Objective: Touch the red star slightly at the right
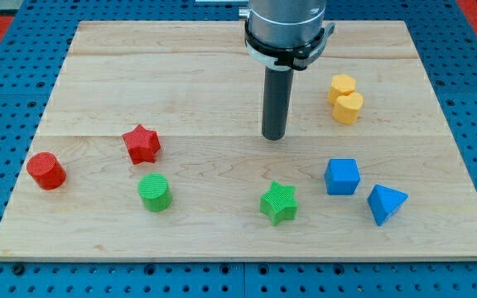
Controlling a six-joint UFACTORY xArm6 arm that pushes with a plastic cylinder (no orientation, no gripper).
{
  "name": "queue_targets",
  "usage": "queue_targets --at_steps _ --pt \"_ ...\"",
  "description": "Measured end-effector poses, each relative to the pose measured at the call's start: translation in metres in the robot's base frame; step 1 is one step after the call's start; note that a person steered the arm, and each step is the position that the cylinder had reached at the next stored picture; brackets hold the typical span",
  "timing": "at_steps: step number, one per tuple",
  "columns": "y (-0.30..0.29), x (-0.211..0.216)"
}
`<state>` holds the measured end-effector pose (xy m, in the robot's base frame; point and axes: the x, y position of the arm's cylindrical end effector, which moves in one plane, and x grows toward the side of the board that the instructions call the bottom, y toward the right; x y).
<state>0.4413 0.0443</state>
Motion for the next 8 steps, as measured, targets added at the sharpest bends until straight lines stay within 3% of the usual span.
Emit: queue_targets --at_steps 1,2,8 --pt "-0.001 0.0" --pt "-0.061 0.029" --pt "-0.104 0.037"
